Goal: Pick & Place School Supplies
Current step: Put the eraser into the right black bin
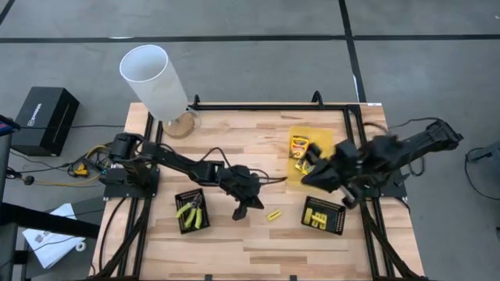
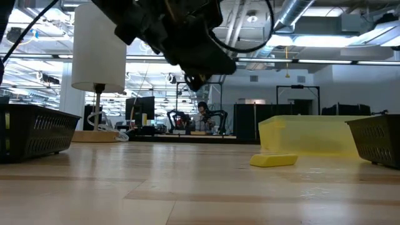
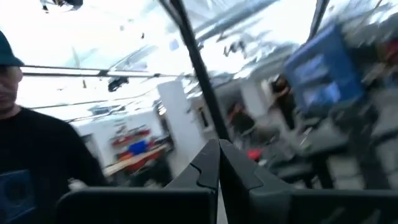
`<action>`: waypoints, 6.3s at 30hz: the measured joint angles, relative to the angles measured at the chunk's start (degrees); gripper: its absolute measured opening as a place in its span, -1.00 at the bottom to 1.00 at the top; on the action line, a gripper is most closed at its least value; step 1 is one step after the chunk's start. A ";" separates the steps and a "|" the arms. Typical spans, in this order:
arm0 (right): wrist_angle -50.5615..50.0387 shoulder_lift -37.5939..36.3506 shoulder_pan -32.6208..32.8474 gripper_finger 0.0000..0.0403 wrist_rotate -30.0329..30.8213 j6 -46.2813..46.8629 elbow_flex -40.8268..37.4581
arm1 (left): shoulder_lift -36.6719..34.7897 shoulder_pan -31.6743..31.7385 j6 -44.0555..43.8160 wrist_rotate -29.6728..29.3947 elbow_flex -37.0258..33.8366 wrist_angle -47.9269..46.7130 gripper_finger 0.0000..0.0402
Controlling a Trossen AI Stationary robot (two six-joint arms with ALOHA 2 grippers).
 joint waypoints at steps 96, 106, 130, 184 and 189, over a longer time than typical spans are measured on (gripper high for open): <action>-20.44 0.42 4.10 -1.00 11.22 -11.03 14.16 | 24.58 -0.73 0.37 4.02 9.77 8.20 -1.00; -20.83 0.42 4.10 -1.00 10.83 -10.58 14.16 | 25.02 0.38 -0.38 5.19 9.72 8.02 -1.00; -21.34 0.40 4.10 -1.00 10.61 -10.56 14.14 | 23.79 2.54 2.60 5.14 9.57 3.98 -1.00; -22.66 0.40 4.10 -1.00 10.39 -10.60 14.14 | 30.22 -5.39 -1.98 7.28 21.56 5.78 -1.00; -23.08 0.40 4.10 -1.00 10.39 -10.60 14.14 | 30.18 -4.44 -1.13 7.86 21.53 4.11 -1.00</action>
